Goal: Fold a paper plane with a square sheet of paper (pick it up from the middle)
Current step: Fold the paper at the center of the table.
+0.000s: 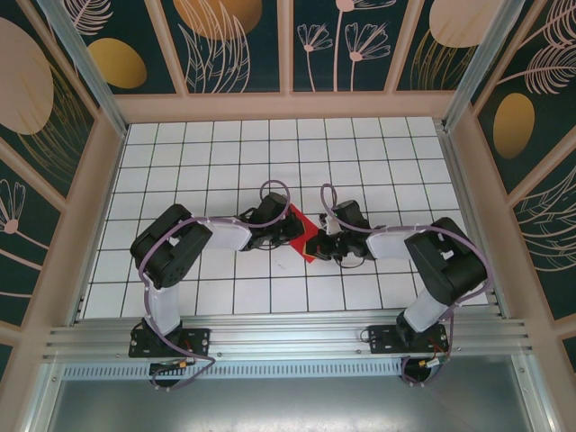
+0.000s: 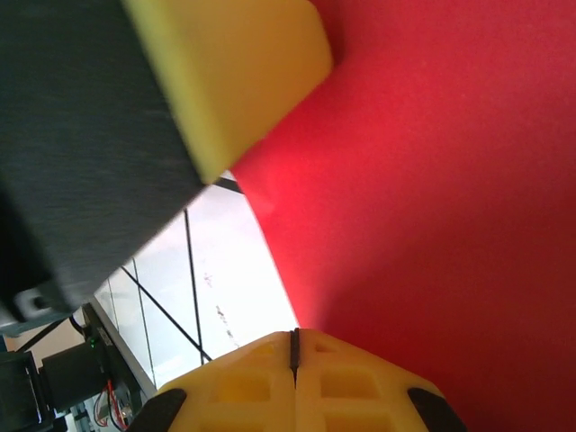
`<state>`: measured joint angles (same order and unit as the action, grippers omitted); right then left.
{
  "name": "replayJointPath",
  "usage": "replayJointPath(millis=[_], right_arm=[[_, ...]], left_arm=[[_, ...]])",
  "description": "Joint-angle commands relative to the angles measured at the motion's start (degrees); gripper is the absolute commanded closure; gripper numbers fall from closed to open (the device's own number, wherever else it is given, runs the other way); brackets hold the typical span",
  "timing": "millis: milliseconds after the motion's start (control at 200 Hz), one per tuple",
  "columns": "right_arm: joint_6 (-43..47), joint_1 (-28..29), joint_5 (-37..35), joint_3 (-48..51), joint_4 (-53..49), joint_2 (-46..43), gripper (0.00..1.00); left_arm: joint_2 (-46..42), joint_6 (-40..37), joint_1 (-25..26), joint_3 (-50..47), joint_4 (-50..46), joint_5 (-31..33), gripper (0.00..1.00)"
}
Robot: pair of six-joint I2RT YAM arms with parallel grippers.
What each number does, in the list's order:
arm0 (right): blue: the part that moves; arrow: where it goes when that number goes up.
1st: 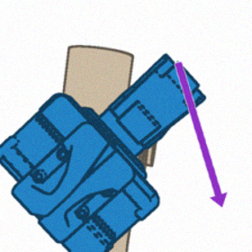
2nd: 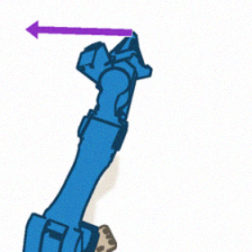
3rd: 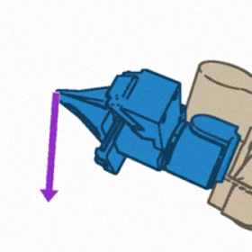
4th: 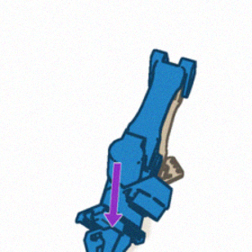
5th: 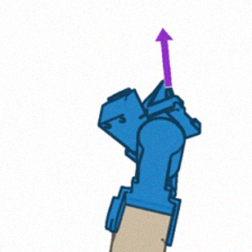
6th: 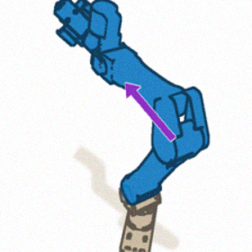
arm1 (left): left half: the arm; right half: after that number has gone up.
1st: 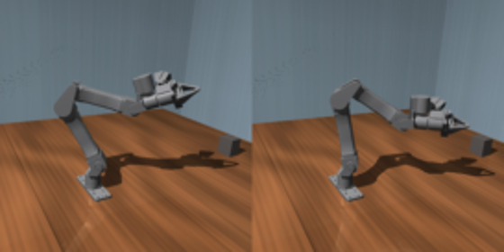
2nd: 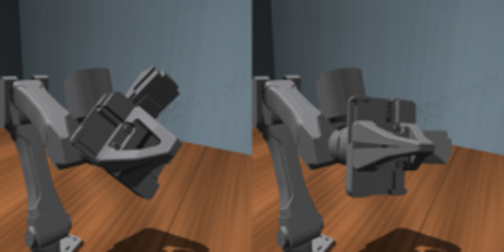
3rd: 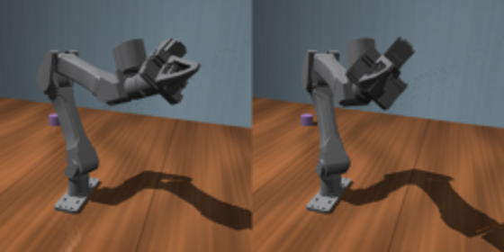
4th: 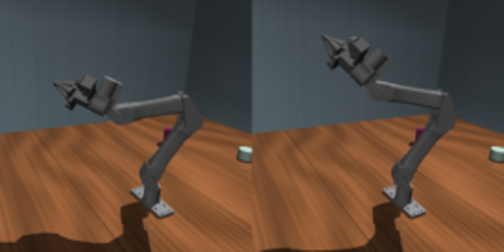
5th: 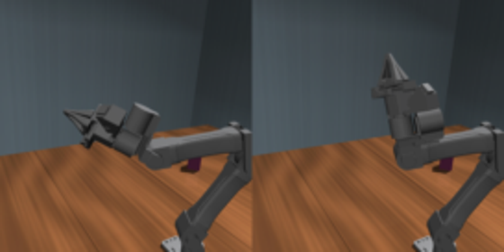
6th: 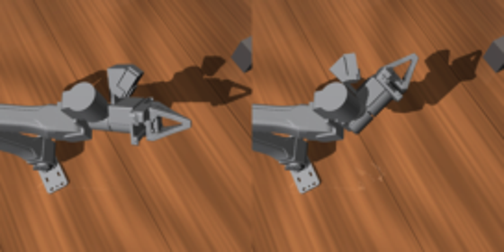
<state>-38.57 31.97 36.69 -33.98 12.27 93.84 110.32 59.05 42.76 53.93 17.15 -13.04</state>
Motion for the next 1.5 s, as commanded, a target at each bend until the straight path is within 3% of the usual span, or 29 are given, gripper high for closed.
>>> replayJointPath(millis=[0, 170, 660, 1071, 1496], right_arm=[[-1.58, -0.32, 2.09, 1.86, 4.01, 2.06, 0.99], [-2.39, -0.26, 0.94, 4.78, 4.36, 3.7, 0.99], [-2.3, -0.13, 1.57, 10.96, 0.08, -2.53, 0.97], [0.69, 4.12, -2.87, 5.07, -11.3, -2.52, 0.97], [-1.53, 4.16, -3.51, 8.58, -12.24, -9.16, 0.97]], left_arm=[[1.13, -1.04, -0.03, -1.52, 2.53, -0.76, 0.9], [1.61, -1.21, -0.01, -2.72, 2.85, -0.62, 0.9], [2.23, -1.13, -0.03, -4.18, 3.13, 0.47, 0.91], [1.94, -2.0, 0.03, -4.47, 3.1, -0.16, 0.91], [1.64, -4.64, -0.01, -4.36, 2.37, -0.53, 0.9]])
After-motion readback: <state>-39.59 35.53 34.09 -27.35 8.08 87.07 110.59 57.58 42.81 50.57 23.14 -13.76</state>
